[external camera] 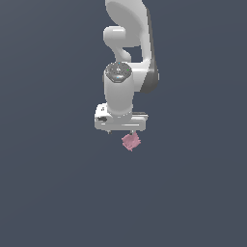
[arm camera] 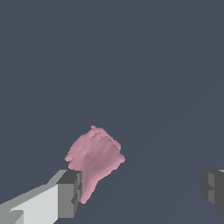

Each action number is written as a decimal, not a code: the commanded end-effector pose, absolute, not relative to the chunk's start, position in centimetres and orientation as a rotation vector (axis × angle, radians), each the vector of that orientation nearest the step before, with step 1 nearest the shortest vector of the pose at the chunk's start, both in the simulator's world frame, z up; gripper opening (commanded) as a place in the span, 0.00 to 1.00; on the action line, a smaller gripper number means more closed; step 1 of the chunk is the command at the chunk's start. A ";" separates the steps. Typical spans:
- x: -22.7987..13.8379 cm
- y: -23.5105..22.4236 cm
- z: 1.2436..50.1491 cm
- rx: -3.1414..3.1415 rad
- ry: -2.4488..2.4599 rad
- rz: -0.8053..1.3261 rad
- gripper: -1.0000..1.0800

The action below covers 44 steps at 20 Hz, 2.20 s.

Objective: Pick up the object and move it to a goal position.

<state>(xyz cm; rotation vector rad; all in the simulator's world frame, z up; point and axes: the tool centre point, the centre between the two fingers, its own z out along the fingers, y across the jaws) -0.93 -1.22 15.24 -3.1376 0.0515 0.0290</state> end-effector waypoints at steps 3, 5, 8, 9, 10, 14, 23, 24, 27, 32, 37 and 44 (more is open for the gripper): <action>-0.9 -1.3 15.2 -3.136 0.053 0.027 0.96; -0.8 -1.4 15.2 -3.132 0.055 0.023 0.96; -0.6 -1.6 15.2 -3.123 0.053 0.013 0.96; -0.5 -1.7 15.3 -3.121 0.051 0.011 0.96; -0.5 -1.7 15.3 -3.120 0.047 0.010 0.96; -0.5 -1.8 15.3 -3.120 0.040 0.009 0.96; -0.7 -1.3 14.9 -3.119 0.128 0.010 0.96; -0.7 -1.1 14.8 -3.119 0.146 0.010 0.96; -0.9 -0.8 14.5 -3.116 0.211 0.011 0.96; -1.3 0.1 13.8 -3.105 0.356 0.011 0.96; -1.8 1.1 13.0 -3.082 0.534 0.011 0.96; -2.5 2.4 11.9 -3.034 0.783 0.009 0.96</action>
